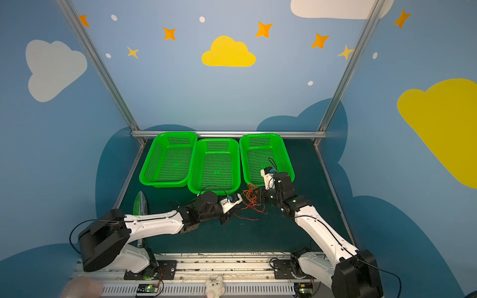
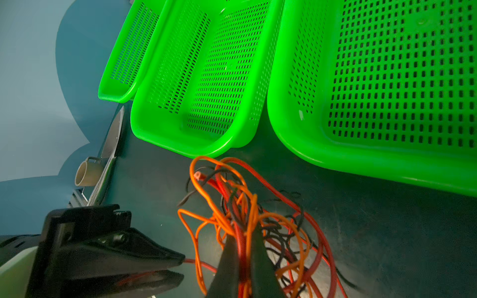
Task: Untangle and sort cables by color
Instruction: Untie the cable.
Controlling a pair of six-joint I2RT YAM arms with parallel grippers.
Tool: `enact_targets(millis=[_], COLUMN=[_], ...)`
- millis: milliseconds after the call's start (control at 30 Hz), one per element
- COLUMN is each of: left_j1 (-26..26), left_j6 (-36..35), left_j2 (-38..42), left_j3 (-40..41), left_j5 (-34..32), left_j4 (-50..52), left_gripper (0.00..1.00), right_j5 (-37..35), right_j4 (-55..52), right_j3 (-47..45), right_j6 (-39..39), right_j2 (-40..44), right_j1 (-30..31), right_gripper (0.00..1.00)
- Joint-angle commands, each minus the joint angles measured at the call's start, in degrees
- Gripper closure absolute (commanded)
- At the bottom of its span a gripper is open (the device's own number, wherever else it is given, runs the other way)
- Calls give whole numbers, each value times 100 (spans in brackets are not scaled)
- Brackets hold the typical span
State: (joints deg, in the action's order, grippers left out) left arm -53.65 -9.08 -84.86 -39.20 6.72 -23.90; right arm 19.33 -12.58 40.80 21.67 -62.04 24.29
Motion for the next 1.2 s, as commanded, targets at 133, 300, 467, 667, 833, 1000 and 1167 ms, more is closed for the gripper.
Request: enact_targets(millis=[133,300,467,667,833,1000,1167], left_j1=[-8,-5,22,183,478,579,601], left_j6=[-299,-615,-866,-1034,-714,-604,-564], left_j2=[547,1108,1439,1613,1628,1624,1578], left_j3=[-375,-473,-733,-1009,-1063,-1046,-1157], left_j5=[-107,-286,-346,-299,57,339,566], left_j4=[780,1318,1736,1895,1816,1797,1826], left_gripper=[97,97,97,97,97,97,97], right_j5=[-206,-343,-223,1028,1427,1168,492], right_j4=[68,-16,-68,342,967,1736,2404], right_j3=[-149,-120,-81,-195,-681,-1049,-1041], right_j6=[-97,-360,-722,-1228,-1549,-2182,-2756], right_j2=[241,429,449,469,556,500,-2], right_j1=[-167,-414,-451,-266,117,669,1107], right_gripper=[82,64,48,38,35,37,40])
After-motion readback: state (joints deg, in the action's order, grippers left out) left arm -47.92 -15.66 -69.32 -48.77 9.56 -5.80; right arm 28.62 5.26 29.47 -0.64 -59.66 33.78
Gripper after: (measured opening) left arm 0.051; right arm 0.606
